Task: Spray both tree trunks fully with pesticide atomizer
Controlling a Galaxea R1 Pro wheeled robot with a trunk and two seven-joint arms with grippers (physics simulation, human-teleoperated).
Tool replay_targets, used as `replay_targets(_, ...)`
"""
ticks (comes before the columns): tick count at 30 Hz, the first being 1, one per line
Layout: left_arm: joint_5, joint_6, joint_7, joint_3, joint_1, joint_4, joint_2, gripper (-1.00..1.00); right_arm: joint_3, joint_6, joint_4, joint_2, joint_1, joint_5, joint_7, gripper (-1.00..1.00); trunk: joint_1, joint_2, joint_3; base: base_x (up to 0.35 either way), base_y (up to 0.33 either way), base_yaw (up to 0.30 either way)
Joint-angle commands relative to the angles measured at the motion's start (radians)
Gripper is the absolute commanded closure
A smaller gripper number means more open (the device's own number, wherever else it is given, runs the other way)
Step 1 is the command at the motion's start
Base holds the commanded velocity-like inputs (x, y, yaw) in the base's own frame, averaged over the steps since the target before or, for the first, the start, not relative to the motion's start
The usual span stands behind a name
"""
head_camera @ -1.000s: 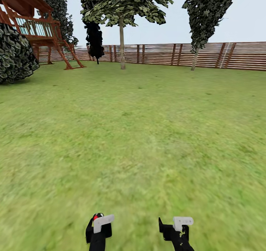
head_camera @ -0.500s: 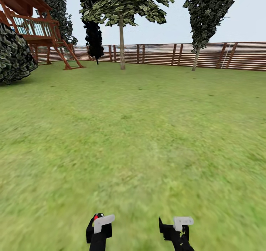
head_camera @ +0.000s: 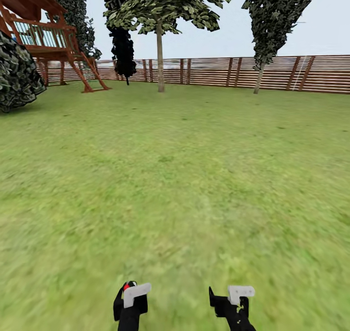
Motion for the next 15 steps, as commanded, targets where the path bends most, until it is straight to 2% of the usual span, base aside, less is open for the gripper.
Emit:
replay_targets(1, 0.008, -0.007, 0.004, -0.004, -0.001, 0.0, 0.001, 1.0, 0.002, 0.007, -0.002, 0.0, 0.0, 0.002, -0.006, -1.0, 0.0, 0.0, -0.001, 0.335, 0.0, 0.0)
replay_targets(15, 0.008, -0.007, 0.005, -0.004, -0.001, 0.0, 0.001, 1.0, 0.002, 0.007, -0.002, 0.0, 0.0, 0.002, -0.006, -1.0, 0.0, 0.0, -0.001, 0.335, 0.0, 0.0)
